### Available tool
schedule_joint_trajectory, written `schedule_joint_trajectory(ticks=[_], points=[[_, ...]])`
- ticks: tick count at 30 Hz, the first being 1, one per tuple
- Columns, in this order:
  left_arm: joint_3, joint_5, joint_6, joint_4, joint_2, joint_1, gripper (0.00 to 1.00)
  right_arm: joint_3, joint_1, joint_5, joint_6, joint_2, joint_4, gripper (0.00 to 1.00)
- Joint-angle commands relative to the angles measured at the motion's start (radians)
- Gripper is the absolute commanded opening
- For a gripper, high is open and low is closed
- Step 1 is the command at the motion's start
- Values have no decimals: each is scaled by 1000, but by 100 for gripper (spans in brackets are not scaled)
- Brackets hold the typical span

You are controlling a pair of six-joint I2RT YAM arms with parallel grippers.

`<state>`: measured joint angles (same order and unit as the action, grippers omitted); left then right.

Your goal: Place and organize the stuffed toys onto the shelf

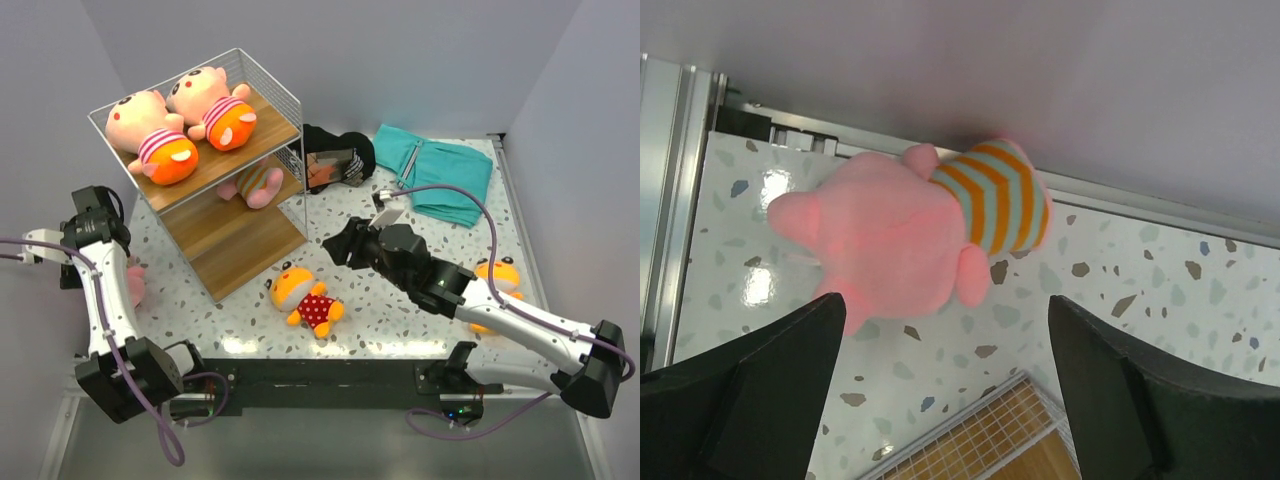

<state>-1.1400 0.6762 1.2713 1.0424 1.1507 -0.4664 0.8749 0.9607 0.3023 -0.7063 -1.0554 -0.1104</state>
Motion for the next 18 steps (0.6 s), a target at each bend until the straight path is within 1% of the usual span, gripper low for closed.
schedule_joint_trajectory(ticks=[1,4,6,7,11,18], points=[[58,52,109,12,-2,-14,88,26,-2,-3,-15,14,-3,52],[103,62,123,4,9,-20,90,21,-4,-3,-19,18,0,52],[132,83,160,-2,12,-23,92,18,-2,-9,-18,20,-2,52],[172,86,169,-16,11,-25,93,18,-2,-11,-18,26,-5,52],[256,40,139,-157,17,-41,97,6,-4,-9,-19,37,-5,52],[307,11,184,-179,98,-52,96,21,-2,6,-2,46,-18,52]])
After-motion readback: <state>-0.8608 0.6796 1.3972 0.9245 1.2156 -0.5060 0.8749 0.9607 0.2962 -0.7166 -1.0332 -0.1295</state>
